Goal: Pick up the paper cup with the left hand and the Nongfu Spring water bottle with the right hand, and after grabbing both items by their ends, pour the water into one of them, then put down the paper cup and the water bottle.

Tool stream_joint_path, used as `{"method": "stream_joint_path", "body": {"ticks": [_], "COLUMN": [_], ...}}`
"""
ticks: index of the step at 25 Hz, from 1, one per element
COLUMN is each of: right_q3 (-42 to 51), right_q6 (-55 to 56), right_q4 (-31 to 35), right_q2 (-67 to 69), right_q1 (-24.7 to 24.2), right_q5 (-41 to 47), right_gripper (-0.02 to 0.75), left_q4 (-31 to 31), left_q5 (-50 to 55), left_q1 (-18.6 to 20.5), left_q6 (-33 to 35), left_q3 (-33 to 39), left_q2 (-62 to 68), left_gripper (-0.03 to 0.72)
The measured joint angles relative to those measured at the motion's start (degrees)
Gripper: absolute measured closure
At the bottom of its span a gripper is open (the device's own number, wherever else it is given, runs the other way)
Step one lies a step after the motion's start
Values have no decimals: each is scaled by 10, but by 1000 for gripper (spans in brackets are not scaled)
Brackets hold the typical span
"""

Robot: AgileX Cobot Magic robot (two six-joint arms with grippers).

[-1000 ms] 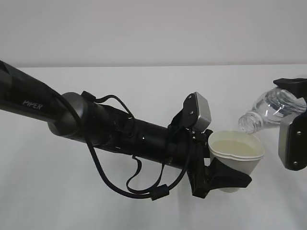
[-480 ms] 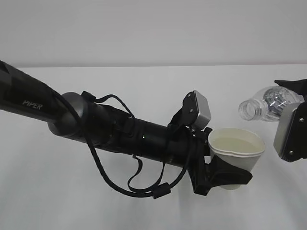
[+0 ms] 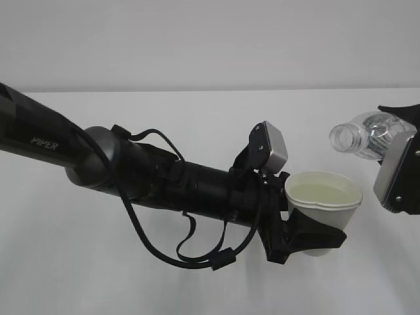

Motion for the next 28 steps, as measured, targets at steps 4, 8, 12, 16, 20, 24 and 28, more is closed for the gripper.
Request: {"method": "stream_joint_path", "body": {"ticks": [4,8,12,16,20,24,28], "right_q3": [0,0,0,0,0,0,0], "right_q6": [48,67,100,148,196,280,371], "right_q4": [1,1,3,4,8,25,34], "right_q2": [0,0,0,0,0,0,0], "right_q1": [0,0,0,0,0,0,0], "right_q5": [-14,-26,-33,-48,-59,-81,-89], "right_gripper": [310,310,310,311,311,311,311], "left_q4": [0,-1,-1,-1,-1,-2,-2], "left_q5": [0,0,0,0,0,0,0], "left_q1": [0,0,0,0,0,0,0], "left_q6": [0,0,0,0,0,0,0], "left_q3": [0,0,0,0,0,0,0], "left_q2": [0,0,0,0,0,0,0], "left_gripper": [253,253,257,258,259,260,260]}}
